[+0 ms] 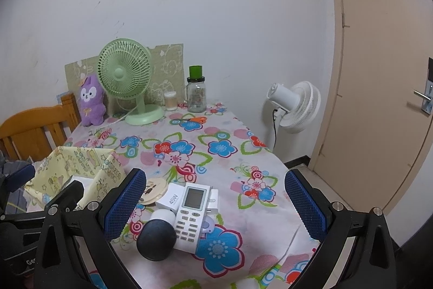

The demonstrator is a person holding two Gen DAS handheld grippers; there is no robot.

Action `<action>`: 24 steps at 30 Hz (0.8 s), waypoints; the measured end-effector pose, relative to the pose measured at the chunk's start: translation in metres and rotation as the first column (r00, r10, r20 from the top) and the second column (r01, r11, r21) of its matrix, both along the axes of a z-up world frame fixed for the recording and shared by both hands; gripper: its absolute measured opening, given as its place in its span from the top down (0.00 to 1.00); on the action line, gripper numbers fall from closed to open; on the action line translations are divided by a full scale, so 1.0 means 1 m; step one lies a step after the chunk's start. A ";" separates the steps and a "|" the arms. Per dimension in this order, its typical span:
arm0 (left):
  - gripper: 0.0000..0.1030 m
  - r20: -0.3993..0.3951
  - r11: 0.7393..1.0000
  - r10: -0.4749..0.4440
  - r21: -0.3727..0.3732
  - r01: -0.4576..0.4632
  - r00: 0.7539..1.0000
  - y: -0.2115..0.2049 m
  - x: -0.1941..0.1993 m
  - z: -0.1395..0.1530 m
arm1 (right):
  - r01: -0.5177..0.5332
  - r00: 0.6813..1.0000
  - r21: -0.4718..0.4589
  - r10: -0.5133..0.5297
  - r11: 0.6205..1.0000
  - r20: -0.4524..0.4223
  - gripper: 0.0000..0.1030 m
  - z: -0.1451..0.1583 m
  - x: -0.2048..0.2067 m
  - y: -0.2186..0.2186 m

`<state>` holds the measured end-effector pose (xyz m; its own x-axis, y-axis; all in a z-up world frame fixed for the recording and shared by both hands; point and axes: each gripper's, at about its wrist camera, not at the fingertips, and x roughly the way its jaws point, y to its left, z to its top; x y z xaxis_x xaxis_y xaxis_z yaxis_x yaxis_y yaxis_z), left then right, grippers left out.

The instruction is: Organize rigid objects

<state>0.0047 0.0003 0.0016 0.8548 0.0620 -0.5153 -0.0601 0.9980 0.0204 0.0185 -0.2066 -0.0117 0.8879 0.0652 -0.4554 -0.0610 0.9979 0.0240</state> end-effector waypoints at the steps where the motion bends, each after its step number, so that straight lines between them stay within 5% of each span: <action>1: 0.03 -0.001 1.000 -0.001 0.000 0.001 1.000 -0.001 0.000 -0.001 | 0.000 1.000 -0.001 0.000 1.000 -0.001 0.00 0.000 0.001 0.000; 24: 0.03 -0.004 1.000 -0.018 -0.010 0.018 1.000 -0.001 0.002 -0.004 | 0.007 1.000 -0.023 -0.007 1.000 -0.016 0.00 -0.004 0.007 0.004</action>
<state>0.0063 -0.0011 -0.0023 0.8536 0.0412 -0.5193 -0.0417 0.9991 0.0106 0.0252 -0.2031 -0.0156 0.8810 0.0486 -0.4706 -0.0540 0.9985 0.0021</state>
